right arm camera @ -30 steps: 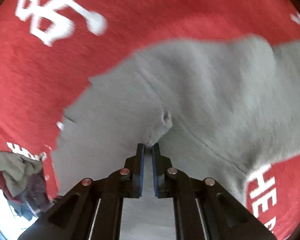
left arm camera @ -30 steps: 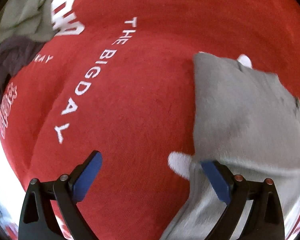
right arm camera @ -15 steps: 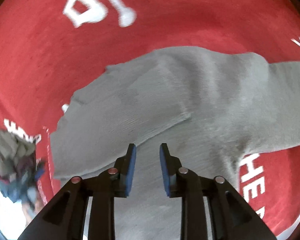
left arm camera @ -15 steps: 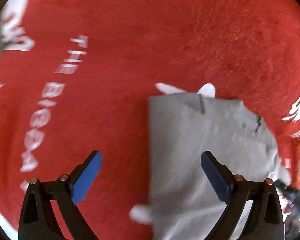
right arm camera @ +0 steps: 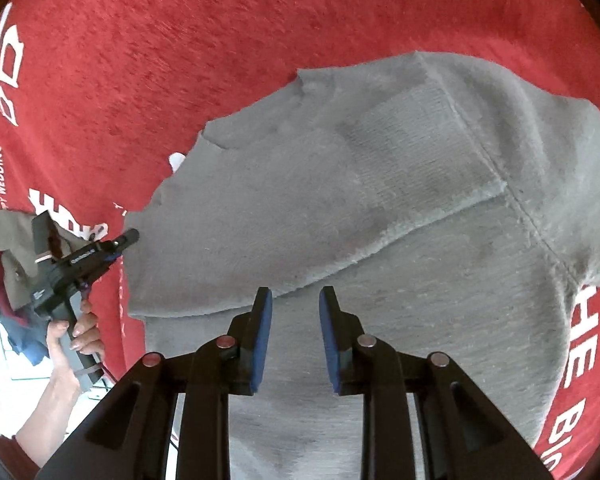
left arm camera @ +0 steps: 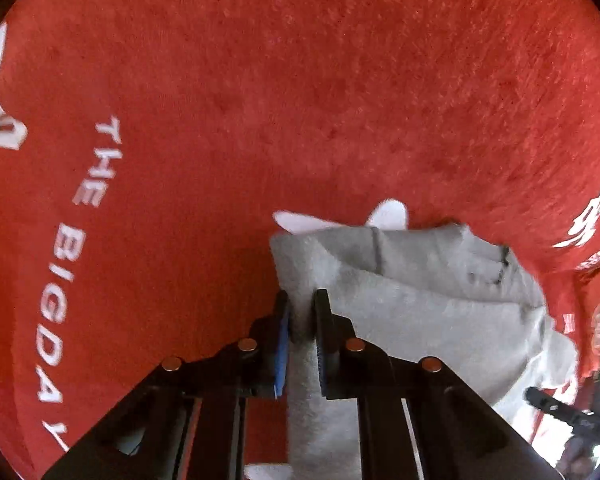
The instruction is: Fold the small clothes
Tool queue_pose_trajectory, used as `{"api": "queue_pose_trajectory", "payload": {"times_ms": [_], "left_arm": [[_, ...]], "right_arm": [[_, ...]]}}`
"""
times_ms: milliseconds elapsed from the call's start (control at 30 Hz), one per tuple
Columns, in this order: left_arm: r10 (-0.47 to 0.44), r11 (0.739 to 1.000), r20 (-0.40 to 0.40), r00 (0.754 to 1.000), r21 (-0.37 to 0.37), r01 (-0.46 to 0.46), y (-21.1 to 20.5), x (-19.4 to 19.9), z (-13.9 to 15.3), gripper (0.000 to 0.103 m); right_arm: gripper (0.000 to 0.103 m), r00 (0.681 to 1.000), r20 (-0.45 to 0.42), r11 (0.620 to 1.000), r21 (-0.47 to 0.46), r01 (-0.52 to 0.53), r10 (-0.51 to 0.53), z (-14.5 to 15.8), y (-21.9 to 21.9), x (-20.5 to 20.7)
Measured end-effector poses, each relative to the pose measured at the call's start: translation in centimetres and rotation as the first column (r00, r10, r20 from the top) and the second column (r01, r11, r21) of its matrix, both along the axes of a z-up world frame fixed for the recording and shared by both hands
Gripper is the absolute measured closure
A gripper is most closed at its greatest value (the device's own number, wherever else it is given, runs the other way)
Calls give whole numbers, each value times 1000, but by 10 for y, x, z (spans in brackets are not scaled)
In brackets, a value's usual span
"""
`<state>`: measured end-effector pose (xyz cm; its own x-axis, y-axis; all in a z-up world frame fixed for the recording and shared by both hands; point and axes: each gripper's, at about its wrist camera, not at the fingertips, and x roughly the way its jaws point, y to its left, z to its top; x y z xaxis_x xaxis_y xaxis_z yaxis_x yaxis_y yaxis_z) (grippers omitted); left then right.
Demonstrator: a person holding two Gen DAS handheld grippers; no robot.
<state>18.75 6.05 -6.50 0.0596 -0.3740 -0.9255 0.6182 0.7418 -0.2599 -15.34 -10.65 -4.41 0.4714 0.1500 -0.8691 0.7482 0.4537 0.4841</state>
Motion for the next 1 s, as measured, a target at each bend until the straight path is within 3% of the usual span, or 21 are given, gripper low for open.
{"api": "queue_pose_trajectory", "payload": {"times_ms": [133, 267, 367, 433, 500, 533, 600, 667, 767, 867, 967, 1000], "left_arm": [[63, 993, 5, 998, 99, -64, 14, 19, -29, 97], [81, 985, 78, 994, 148, -92, 22, 11, -19, 95], [73, 978, 90, 993, 190, -90, 26, 0, -9, 95], [75, 980, 72, 995, 177, -87, 29, -11, 0, 95], [57, 986, 66, 996, 151, -67, 28, -26, 11, 95], [38, 989, 60, 997, 138, -46, 26, -37, 16, 86], [9, 993, 68, 998, 118, -17, 23, -53, 22, 5], [-22, 992, 143, 989, 123, 4, 18, -71, 25, 3], [-60, 981, 133, 989, 190, 34, 10, -89, 11, 3], [-93, 951, 161, 983, 308, 40, 8, -97, -8, 3], [-69, 953, 150, 986, 302, 21, 21, -96, -9, 2], [-62, 950, 145, 987, 312, 14, 23, -96, -5, 2]], "right_arm": [[76, 1000, -23, 1000, 1, -17, 17, -5, -2, 4], [76, 999, -31, 1000, 15, -11, 12, -12, -2, 7], [74, 999, -39, 1000, 20, -11, 12, -12, 0, 7], [55, 999, -33, 1000, 11, -20, 20, -6, 3, 11], [48, 999, -28, 999, -27, -43, 42, 1, 5, 17], [48, 998, -26, 997, -52, -60, 59, 5, 6, 22], [48, 997, -31, 995, -78, -66, 64, 6, 5, 25], [48, 998, -43, 996, -80, -44, 41, 1, 1, 27], [50, 997, -78, 997, -69, -14, 8, -14, -8, 24], [53, 996, -84, 997, -77, -29, 23, -15, -10, 19], [50, 982, -182, 989, -133, -71, 46, -9, -5, 6], [50, 984, -172, 991, -118, -55, 34, -9, -6, -3]]}}
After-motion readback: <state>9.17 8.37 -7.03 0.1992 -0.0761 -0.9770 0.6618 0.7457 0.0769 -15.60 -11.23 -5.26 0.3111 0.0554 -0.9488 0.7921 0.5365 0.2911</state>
